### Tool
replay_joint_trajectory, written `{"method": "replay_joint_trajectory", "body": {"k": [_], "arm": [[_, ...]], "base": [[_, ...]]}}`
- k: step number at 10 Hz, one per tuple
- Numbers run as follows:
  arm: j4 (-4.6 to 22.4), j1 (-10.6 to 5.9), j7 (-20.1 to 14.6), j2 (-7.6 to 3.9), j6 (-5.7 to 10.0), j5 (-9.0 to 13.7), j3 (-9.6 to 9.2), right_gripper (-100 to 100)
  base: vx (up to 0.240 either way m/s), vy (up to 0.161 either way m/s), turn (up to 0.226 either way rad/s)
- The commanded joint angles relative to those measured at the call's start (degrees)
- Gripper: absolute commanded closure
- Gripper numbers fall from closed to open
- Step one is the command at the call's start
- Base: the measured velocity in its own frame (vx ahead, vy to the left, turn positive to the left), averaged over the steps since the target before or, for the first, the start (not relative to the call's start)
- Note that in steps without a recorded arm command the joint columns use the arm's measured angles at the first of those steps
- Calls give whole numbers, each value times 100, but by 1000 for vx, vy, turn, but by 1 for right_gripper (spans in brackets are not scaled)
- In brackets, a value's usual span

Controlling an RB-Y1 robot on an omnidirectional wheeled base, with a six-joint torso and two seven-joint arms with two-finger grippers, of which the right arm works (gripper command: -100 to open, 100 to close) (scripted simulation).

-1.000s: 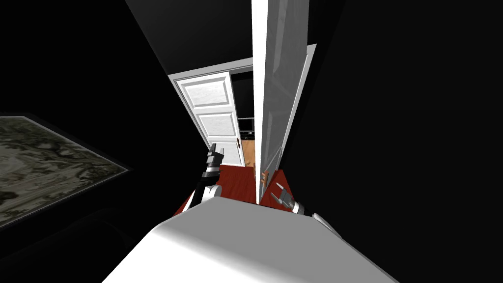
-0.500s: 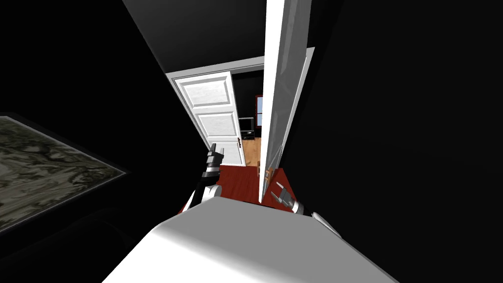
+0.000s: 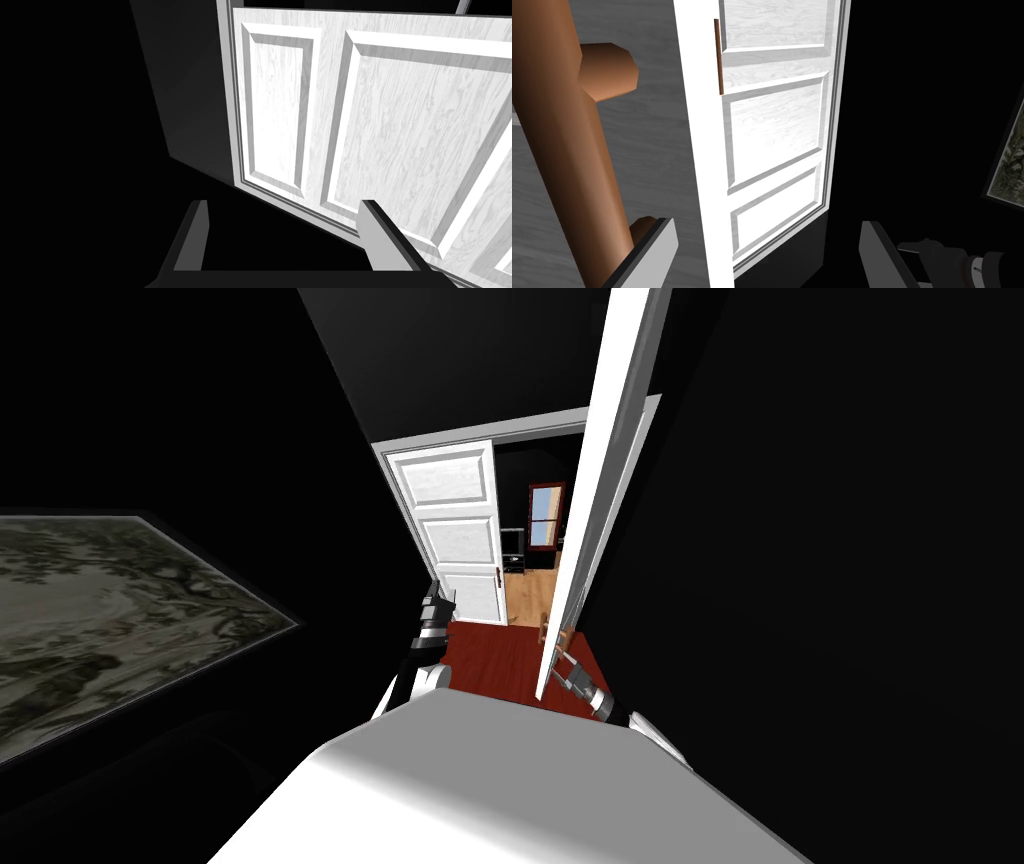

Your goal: Pull the door open

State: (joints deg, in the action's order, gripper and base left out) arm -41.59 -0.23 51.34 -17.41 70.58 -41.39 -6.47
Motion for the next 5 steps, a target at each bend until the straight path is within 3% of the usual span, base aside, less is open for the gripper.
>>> {"method": "replay_joint_trajectory", "body": {"k": [1, 2, 3, 5], "arm": [[182, -117, 47, 19, 15, 29, 35, -100], [244, -172, 59, 39, -14, 51, 63, -100], [360, -275, 80, 76, -72, 94, 114, -100], [414, -321, 89, 92, -98, 114, 137, -100]], "base": [[39, -23, 79], [43, -44, 148], [76, -68, 318], [29, -62, 97]]}}
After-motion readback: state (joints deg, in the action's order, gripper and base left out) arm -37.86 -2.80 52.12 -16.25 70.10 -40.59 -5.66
